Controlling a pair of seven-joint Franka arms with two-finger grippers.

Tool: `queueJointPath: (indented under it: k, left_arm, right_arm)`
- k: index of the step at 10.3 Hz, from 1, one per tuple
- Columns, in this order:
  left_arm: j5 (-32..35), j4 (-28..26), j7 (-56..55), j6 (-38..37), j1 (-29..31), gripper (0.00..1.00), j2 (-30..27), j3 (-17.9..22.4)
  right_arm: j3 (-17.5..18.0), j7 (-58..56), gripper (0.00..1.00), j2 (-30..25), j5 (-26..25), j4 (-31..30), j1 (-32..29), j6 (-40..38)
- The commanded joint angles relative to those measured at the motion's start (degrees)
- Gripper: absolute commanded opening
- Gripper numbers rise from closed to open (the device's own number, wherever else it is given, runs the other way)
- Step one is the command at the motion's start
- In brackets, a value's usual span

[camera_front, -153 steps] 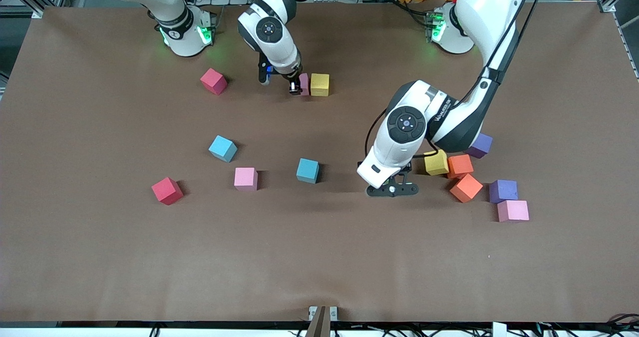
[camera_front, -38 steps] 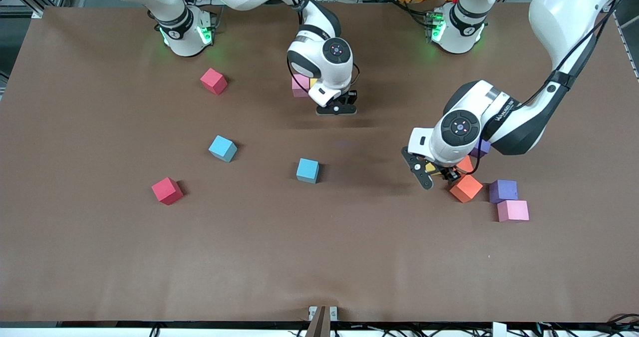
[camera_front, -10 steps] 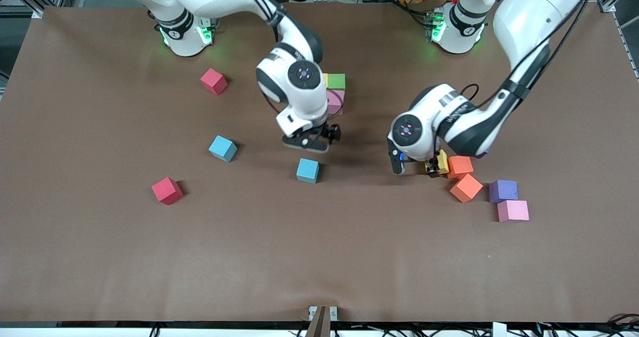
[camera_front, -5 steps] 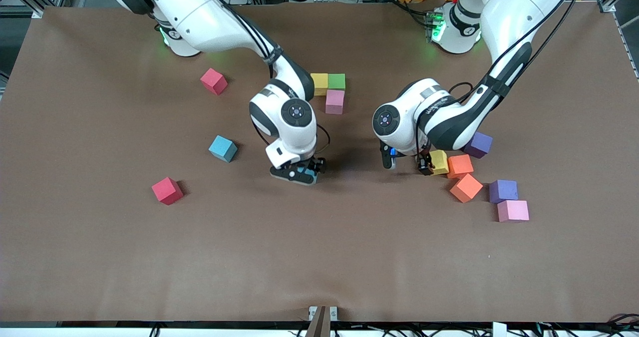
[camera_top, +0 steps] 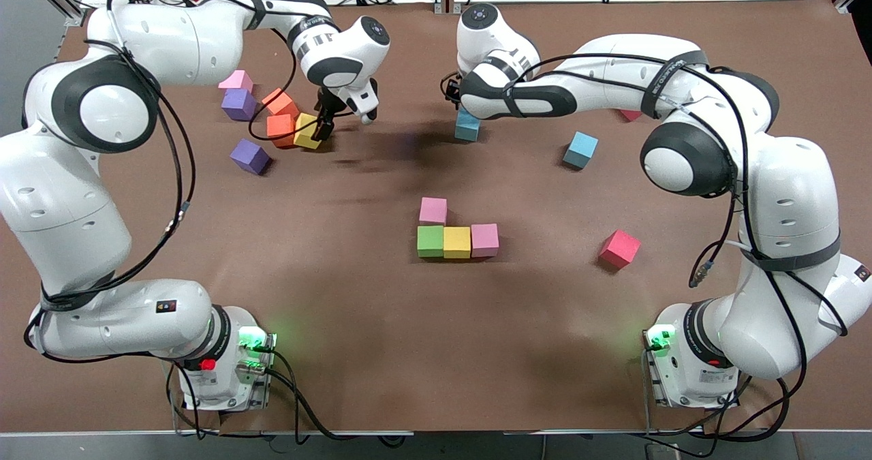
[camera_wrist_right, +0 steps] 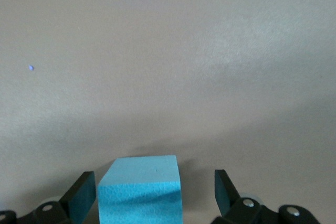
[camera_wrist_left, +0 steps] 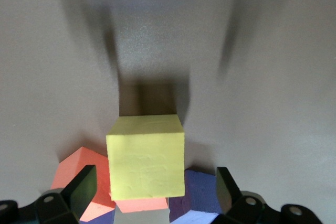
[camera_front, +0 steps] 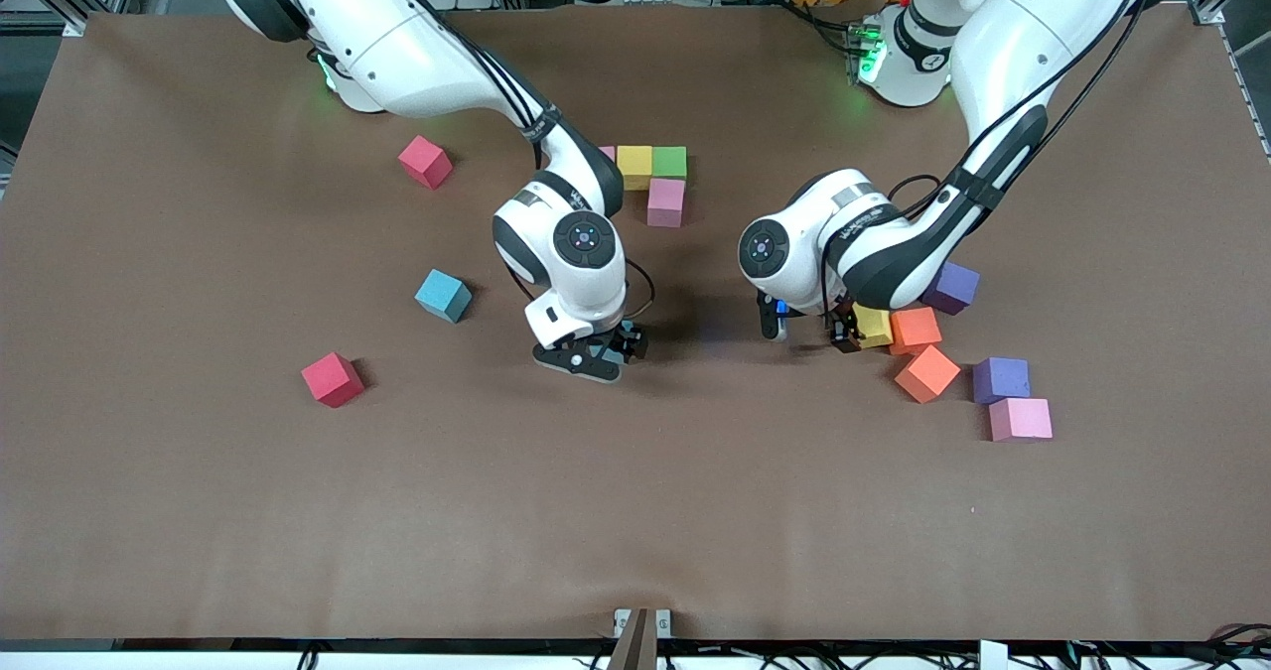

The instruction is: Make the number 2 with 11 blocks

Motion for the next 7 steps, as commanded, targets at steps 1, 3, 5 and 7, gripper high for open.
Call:
queueJointPath:
  k: [1,3,5,7]
  left_arm:
    - [2.3,0.3,-0.7,-0.2,0.3,1.0,0.8,0.5]
    - [2.3,0.3,-0.8,0.8,0.2,1.0,1.3,0.8]
    - [2.3,0.2,-1.0,0.8,0.3,1.0,1.5,1.1]
    - [2.3,0.1,-1.0,0.8,0.4,1.0,1.8,1.1]
  right_arm:
    - [0.7,1.4,1.0,1.8,-0.6,2.0,0.4,-1.0]
    - [0.7,1.8,1.0,1.8,-0.7,1.9,0.8,-1.0]
    - [0.7,1.8,0.8,2.3,-0.7,1.8,0.8,-0.9]
    - [0.8,1.4,0.07,2.7,-0.8,1.8,0.9,-0.7]
